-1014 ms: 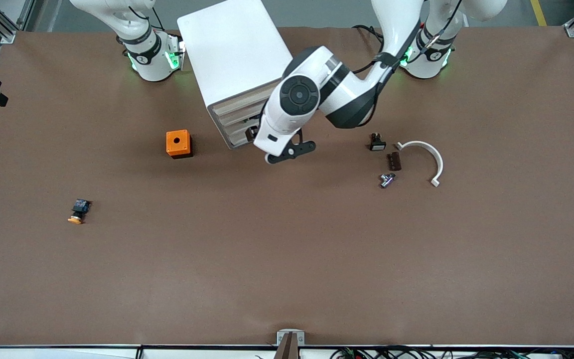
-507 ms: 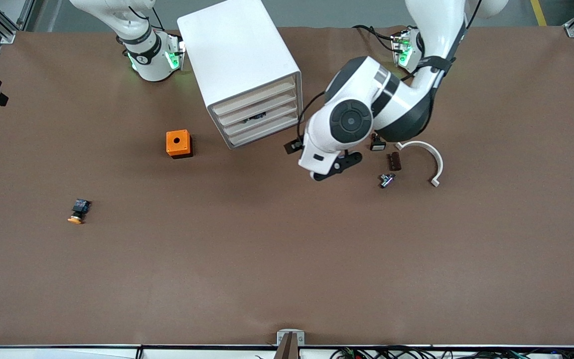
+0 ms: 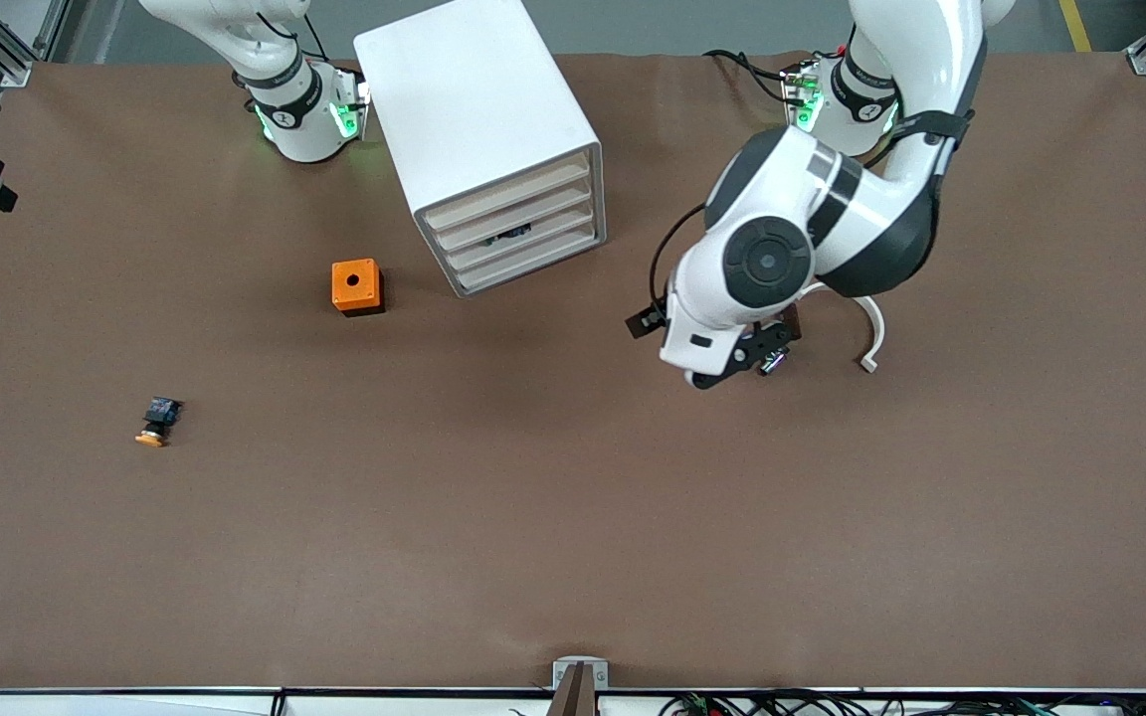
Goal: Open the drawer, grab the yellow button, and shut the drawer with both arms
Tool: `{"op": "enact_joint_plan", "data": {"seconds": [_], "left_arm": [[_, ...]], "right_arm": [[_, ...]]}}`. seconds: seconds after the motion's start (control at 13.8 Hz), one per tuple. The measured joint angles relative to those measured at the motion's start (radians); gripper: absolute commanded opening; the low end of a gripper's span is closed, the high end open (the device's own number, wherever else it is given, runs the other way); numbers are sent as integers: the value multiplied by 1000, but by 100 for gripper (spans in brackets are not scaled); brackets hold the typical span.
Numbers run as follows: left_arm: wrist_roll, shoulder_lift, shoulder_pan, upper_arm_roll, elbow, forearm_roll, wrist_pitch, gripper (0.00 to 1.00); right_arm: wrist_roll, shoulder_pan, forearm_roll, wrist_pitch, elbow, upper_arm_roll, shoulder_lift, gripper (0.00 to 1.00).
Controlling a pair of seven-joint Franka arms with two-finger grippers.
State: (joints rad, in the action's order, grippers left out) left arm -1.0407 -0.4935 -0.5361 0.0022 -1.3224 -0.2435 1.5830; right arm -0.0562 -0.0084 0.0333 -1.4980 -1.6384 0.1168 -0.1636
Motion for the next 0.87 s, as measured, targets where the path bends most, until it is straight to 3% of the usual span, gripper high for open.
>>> {"op": "enact_joint_plan", "data": {"seconds": [0.29,0.58,0.87], "left_arm": [[42,25,85,-9,2,-14,-6,100],[339,51,178,-11,12,-21,-14,100],[604,143,300,-10,12,-21,-153,100]], "right_arm": [[-7,1,-18,-1,0,-2,0,100],[-9,1,-30,0,0,-4,0,100],[-29,1,-30,0,-1,-3,0,100]]}}
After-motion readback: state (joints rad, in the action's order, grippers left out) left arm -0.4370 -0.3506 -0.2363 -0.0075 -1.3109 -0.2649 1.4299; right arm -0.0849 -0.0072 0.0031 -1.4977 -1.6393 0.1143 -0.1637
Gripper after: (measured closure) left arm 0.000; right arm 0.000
